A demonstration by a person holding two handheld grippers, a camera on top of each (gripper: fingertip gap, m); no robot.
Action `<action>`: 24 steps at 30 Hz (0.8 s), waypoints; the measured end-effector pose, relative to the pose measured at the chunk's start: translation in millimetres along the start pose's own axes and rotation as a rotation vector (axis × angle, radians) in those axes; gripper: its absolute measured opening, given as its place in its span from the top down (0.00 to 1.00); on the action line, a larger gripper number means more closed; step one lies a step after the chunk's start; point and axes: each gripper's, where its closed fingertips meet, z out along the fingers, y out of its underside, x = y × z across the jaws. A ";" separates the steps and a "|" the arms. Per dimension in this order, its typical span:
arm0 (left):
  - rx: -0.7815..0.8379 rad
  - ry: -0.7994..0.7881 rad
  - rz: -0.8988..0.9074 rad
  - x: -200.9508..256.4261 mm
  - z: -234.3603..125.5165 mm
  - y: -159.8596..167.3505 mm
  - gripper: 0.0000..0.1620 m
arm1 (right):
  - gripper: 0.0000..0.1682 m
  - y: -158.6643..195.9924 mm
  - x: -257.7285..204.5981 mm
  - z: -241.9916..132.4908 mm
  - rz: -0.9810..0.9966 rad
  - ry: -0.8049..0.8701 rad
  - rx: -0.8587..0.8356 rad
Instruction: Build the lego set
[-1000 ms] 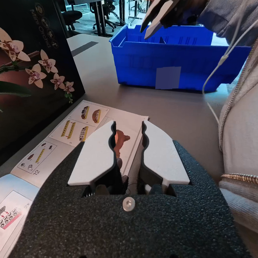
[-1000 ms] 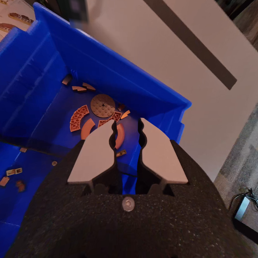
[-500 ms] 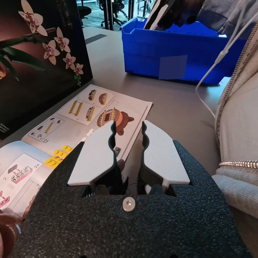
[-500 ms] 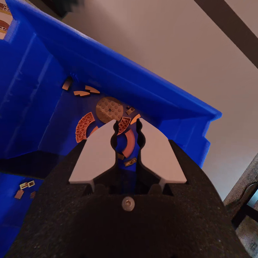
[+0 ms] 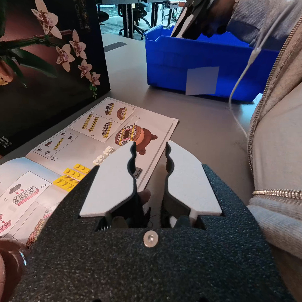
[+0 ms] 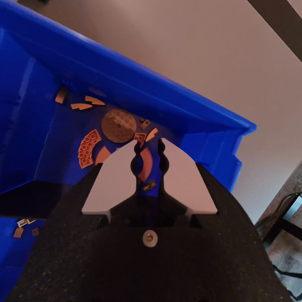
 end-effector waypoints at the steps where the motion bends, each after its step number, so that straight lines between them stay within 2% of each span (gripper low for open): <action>1: -0.001 0.001 -0.002 -0.1 0.2 0.2 0.80 | 0.87 1.0 1.7 0.5 0.008 0.001 -0.014; 6: -0.012 0.011 -0.025 -1.1 1.2 1.3 0.80 | 0.88 5.8 -2.0 14.5 0.048 -0.053 -0.102; 11: -0.001 0.002 -0.026 -1.9 0.0 0.3 0.81 | 0.92 6.6 5.4 33.7 0.089 -0.045 -0.154; 18: 0.022 0.001 -0.027 -1.9 -2.3 -1.8 0.81 | 0.90 10.8 7.3 44.7 0.120 -0.051 -0.218; 20: 0.023 0.008 -0.034 -1.9 -2.4 -2.0 0.81 | 0.94 12.4 0.0 48.9 0.117 -0.096 -0.241; 24: 0.043 0.009 -0.021 -0.7 -4.5 -4.3 0.81 | 0.96 11.1 3.2 49.4 0.109 -0.105 -0.227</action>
